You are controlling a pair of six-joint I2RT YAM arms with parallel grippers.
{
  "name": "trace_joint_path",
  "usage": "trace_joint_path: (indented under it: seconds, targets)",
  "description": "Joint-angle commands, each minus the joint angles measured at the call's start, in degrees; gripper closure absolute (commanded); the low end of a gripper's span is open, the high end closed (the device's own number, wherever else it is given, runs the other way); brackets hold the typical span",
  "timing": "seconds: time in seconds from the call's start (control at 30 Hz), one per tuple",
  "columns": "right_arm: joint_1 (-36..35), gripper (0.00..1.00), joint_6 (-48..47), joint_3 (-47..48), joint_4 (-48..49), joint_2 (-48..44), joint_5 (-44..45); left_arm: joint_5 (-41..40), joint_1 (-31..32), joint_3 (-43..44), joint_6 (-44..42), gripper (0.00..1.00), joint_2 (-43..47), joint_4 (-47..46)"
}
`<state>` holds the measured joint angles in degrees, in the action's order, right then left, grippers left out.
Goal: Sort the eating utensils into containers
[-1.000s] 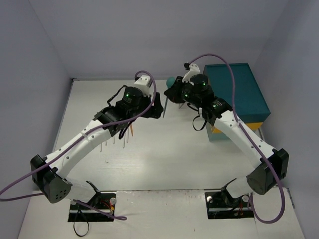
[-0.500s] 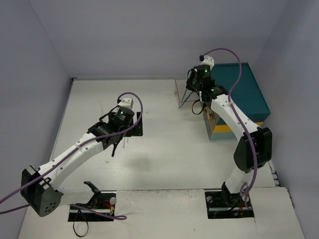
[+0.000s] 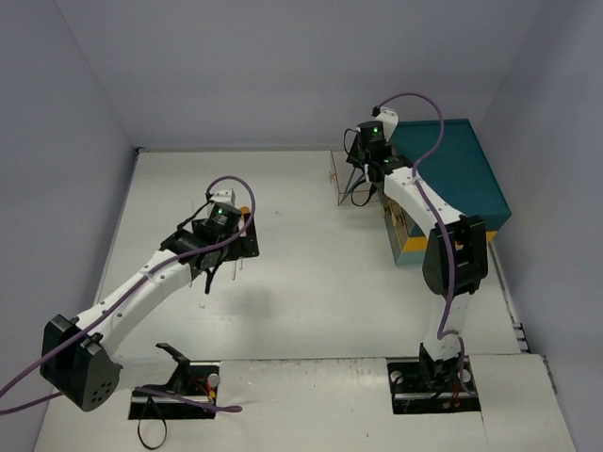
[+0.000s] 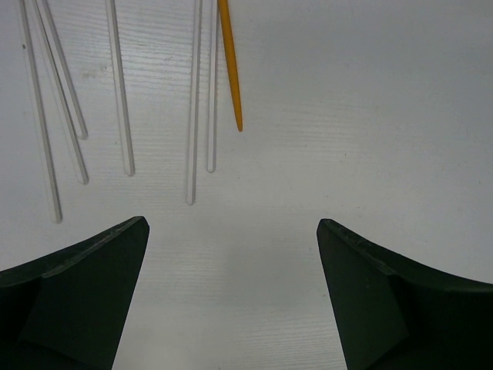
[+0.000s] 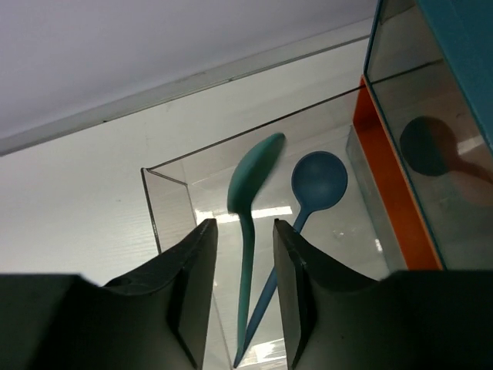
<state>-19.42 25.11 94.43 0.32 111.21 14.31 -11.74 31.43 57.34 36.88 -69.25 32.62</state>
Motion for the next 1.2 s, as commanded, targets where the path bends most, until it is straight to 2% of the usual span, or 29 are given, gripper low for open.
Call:
trace_joint_path:
  seconds: [0.0,0.1,0.2,0.43,0.57,0.73,1.17]
  targets:
    - [0.1,0.58,0.2,0.8,3.7,-4.0,1.5,0.9,-0.6,2.1,2.4,0.11,-2.5,-1.1]
    - [-0.1,0.49,-1.6,-0.5,3.5,-8.2,1.7,1.0,-0.7,3.5,2.8,0.11,-4.8,-1.1]
    - [-0.3,0.45,-4.0,-2.9,2.9,-12.3,1.6,1.0,-0.7,5.1,3.2,0.12,-7.8,-1.1]
    - [-0.5,0.38,-8.3,-11.9,1.1,-26.4,-2.0,1.1,-1.8,8.9,4.6,0.24,-14.8,-1.7]
    - [-0.4,0.36,-9.1,-18.4,-0.1,-37.2,-2.2,1.8,-2.5,12.5,5.1,0.44,-20.9,-3.5]
    - [-0.4,0.34,-8.6,-24.2,-3.4,-45.5,-3.1,2.9,-4.2,17.0,6.3,0.66,-28.0,-3.6]
    - [-0.5,0.32,-6.1,-28.8,-9.5,-55.4,-5.4,4.4,-7.5,18.3,7.9,0.68,-35.6,-4.2]
